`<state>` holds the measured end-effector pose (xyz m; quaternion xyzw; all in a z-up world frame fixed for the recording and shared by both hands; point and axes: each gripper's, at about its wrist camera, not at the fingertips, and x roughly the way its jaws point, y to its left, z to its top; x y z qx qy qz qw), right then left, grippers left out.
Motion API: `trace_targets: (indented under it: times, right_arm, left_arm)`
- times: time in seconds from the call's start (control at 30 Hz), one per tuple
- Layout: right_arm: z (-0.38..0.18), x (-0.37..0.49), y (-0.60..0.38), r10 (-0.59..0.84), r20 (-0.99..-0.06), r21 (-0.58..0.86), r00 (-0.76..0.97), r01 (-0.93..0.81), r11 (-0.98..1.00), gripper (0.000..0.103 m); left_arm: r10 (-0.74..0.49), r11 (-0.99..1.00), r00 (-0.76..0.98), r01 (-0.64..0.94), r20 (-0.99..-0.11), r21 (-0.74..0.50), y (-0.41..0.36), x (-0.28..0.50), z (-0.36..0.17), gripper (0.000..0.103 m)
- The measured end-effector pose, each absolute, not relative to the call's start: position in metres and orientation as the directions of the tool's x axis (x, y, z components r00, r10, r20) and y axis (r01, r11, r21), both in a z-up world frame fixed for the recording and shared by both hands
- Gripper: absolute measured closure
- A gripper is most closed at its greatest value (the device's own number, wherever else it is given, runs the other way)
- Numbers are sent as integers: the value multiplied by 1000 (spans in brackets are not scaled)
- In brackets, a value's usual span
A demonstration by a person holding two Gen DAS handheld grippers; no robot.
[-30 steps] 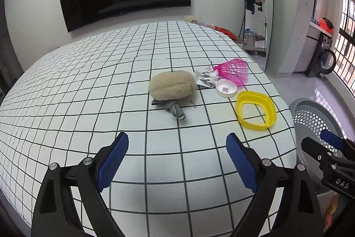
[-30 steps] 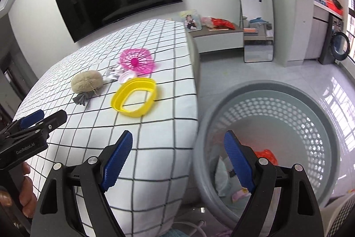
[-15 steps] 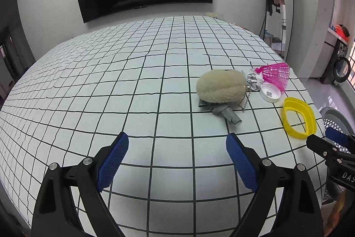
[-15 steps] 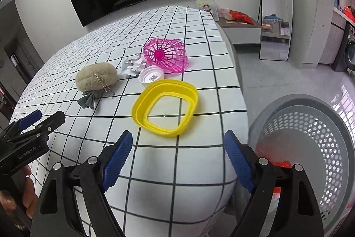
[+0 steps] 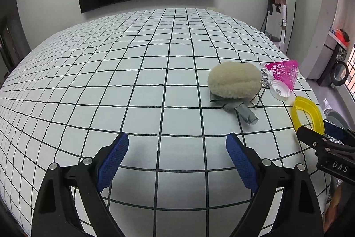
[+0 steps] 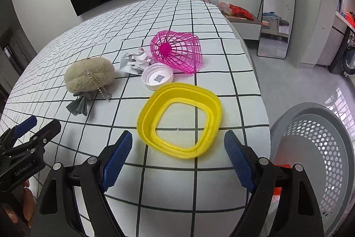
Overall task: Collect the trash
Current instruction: 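Close the right gripper on the yellow plastic ring and lift it, then grasp the grey cloth strip beside the beige pouch with the left gripper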
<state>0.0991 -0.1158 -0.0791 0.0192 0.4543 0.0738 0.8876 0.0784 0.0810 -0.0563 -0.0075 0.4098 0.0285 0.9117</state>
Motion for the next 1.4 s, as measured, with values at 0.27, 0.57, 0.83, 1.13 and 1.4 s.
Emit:
trace_targets:
  times: [0.27, 0.57, 0.83, 1.13, 1.4]
  right_arm:
    - [-81, 112, -106, 68, -816, 15, 575, -97, 995, 22]
    - [-80, 117, -102, 81, -807, 14, 585, -118, 993, 31]
    - [-76, 108, -106, 147, -792, 79, 593, -138, 987, 31]
    - [-69, 84, -120, 163, -769, 104, 619, -130, 986, 31]
    - [-70, 69, -140, 180, -760, 145, 624, -107, 984, 31]
  left_arm:
    - [23, 999, 666, -40, -746, -4, 79, 77, -58, 15]
    - [16, 999, 662, -48, -749, -21, 84, 77, -58, 15]
    - [10, 998, 650, -59, -760, -37, 85, 79, -56, 15]
    - [-28, 998, 659, -28, -751, -61, 69, 83, -46, 14]
    - [-43, 998, 628, -1, -777, -56, 47, 96, -41, 14]
